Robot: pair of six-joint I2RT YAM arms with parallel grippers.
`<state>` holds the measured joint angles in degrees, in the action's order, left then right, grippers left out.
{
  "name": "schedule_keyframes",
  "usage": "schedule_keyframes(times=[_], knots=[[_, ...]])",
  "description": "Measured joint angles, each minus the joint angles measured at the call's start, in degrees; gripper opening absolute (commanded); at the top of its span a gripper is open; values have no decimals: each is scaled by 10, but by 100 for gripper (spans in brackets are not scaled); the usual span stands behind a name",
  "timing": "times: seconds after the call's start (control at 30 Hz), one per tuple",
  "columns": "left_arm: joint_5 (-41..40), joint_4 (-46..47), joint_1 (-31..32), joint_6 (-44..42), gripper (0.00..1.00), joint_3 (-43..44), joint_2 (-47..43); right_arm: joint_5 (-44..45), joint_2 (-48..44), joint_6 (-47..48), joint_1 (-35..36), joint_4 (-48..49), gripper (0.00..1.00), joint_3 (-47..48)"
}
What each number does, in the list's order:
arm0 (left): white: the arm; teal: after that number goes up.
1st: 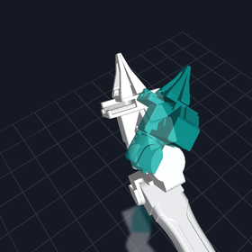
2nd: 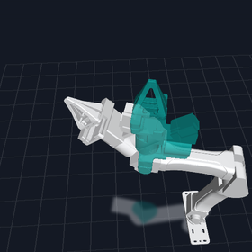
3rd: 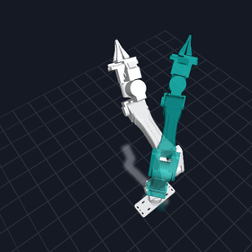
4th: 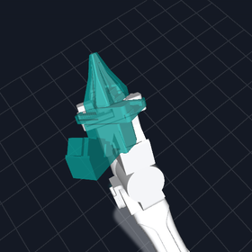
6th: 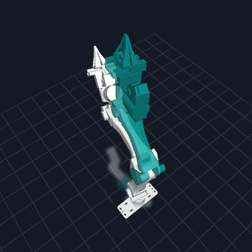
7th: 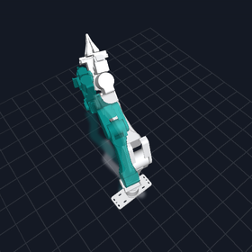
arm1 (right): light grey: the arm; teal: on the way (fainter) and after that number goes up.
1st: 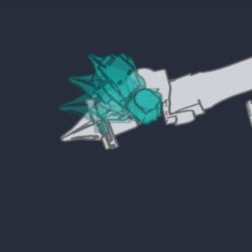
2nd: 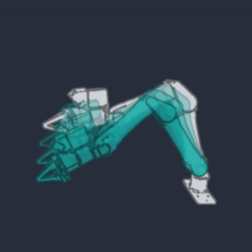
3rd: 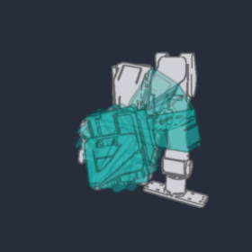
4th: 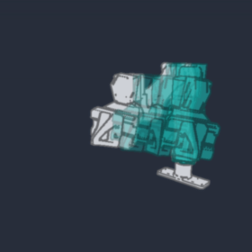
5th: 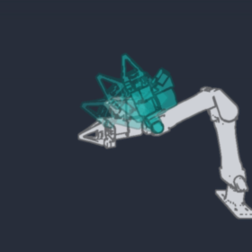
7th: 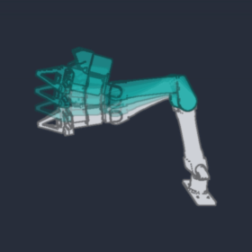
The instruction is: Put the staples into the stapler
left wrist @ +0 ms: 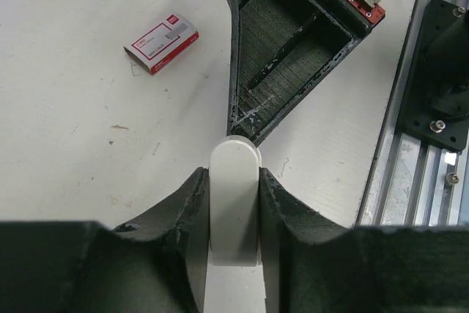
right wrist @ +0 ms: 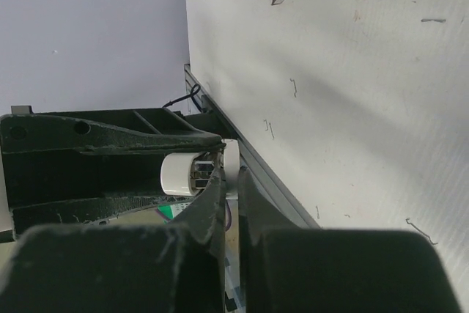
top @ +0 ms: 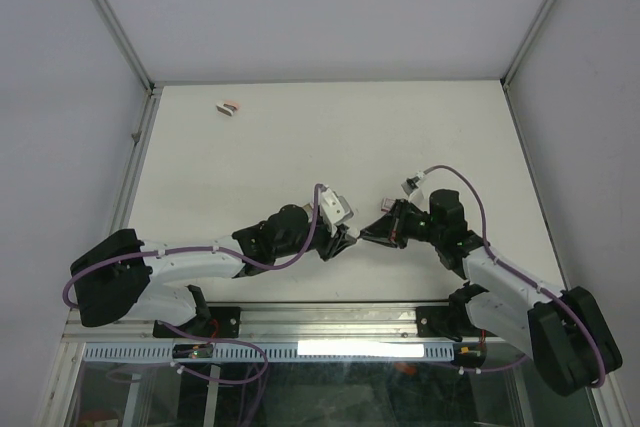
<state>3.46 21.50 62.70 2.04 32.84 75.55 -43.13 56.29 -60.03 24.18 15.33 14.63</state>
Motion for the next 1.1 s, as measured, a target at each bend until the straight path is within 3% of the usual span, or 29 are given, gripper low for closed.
schedule_keyframes(times=[0.03,0.1,0.2,0.37,0.67,1.1], knots=[[-2,0,0,0,68,0,0,3,-1,1,1,0,0,0],[-6,12,1,0,84,-1,0,7,-7,2,6,-2,0,0],[-20,31,4,19,95,-2,0,27,-32,14,19,-15,0,0],[-76,24,7,99,96,5,0,111,-79,45,20,-36,0,-1],[-210,-82,7,301,99,94,18,263,-106,108,42,-66,0,-3],[-229,-146,-3,381,99,141,129,356,-105,156,92,-94,0,-3]])
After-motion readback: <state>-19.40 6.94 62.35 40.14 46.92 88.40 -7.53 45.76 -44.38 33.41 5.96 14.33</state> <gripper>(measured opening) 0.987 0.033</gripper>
